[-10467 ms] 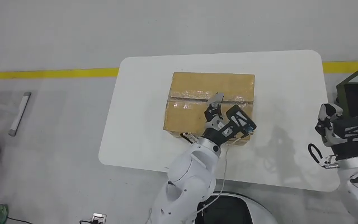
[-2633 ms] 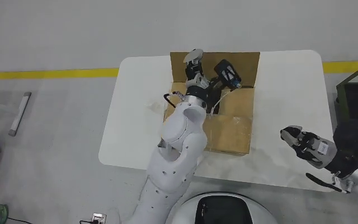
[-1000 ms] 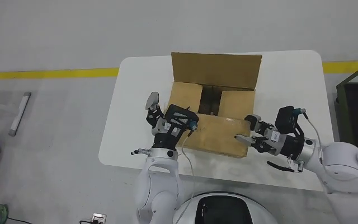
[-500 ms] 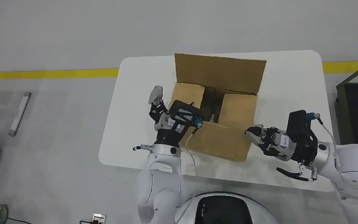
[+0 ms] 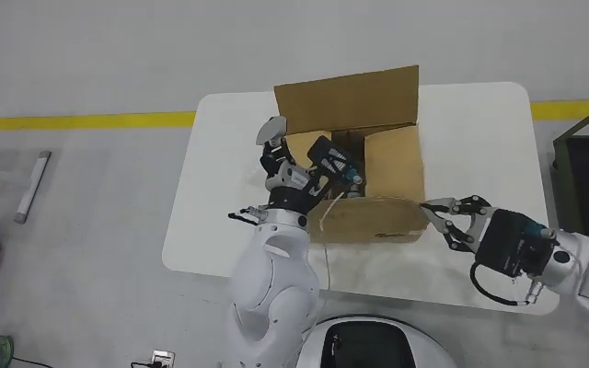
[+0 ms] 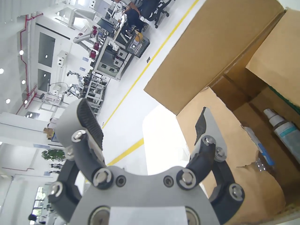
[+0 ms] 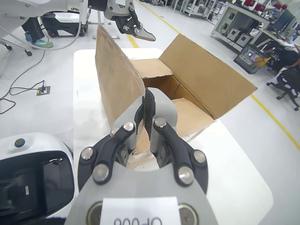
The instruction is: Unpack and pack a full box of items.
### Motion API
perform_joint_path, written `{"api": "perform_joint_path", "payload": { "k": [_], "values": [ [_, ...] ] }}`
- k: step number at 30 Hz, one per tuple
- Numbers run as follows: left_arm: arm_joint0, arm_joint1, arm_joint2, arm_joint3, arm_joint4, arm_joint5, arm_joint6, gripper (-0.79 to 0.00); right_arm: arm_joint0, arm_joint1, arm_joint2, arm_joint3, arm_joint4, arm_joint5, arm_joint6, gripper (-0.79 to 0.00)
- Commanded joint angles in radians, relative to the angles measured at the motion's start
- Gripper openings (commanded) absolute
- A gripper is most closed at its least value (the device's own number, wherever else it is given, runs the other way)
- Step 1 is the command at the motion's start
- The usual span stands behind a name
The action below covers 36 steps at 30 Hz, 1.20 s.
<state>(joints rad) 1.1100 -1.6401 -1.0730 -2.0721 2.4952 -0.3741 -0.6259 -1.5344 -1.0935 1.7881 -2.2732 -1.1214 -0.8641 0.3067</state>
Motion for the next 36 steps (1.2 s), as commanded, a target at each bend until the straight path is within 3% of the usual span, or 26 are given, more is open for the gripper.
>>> {"api": "perform_joint_path", "payload": {
  "k": [1,7,12,13,14,15,16,24,25,27,30,31,36],
  "values": [
    [0.006,0.0,0.003,-0.004,-0.003,-0.03,-0.011,0.0,-0.019,-0.001,-0.005,0.002,-0.062,0.008,-0.061,-0.785],
    [0.039,0.003,0.011,-0.04,-0.043,-0.146,-0.041,0.0,-0.063,-0.003,-0.01,0.016,-0.175,0.051,-0.207,-0.785],
    [0.057,0.006,0.014,-0.066,-0.061,-0.212,-0.044,0.0,-0.087,-0.003,-0.011,0.028,-0.172,0.079,-0.246,-0.785],
    [0.059,0.006,0.013,-0.07,-0.064,-0.222,-0.044,0.0,-0.088,-0.002,-0.01,0.026,-0.17,0.083,-0.247,-0.751],
    [0.061,0.007,0.013,-0.075,-0.065,-0.227,-0.044,0.0,-0.091,-0.003,-0.01,0.029,-0.161,0.091,-0.249,-0.508],
    [0.063,0.007,0.015,-0.077,-0.068,-0.233,-0.043,0.0,-0.094,-0.003,-0.011,0.031,-0.142,0.1,-0.253,-0.006],
    [0.065,0.007,0.016,-0.081,-0.076,-0.242,-0.042,0.0,-0.096,-0.003,-0.009,0.032,-0.12,0.109,-0.255,0.0],
    [0.078,0.012,0.018,-0.111,-0.086,-0.299,-0.04,0.0,-0.105,-0.005,0.058,0.045,0.271,0.201,-0.217,0.0],
    [0.082,0.013,0.018,-0.115,-0.086,-0.307,-0.039,0.0,-0.102,-0.005,0.062,0.048,0.342,0.211,-0.206,-0.129],
    [0.095,0.015,0.021,-0.128,-0.097,-0.322,-0.036,0.0,-0.093,-0.001,0.067,0.062,0.434,0.243,-0.127,-0.462],
    [0.119,0.018,0.024,-0.155,-0.115,-0.347,-0.035,0.0,-0.065,0.006,0.035,0.075,0.553,0.277,0.019,-0.72],
    [0.128,0.019,0.024,-0.165,-0.122,-0.353,-0.036,0.0,-0.051,0.009,0.025,0.077,0.575,0.284,0.062,-0.785],
    [0.177,0.023,0.015,-0.227,-0.168,-0.385,-0.043,0.0,-0.016,0.021,-0.042,0.1,0.615,0.263,0.231,-0.785]
  ]
}}
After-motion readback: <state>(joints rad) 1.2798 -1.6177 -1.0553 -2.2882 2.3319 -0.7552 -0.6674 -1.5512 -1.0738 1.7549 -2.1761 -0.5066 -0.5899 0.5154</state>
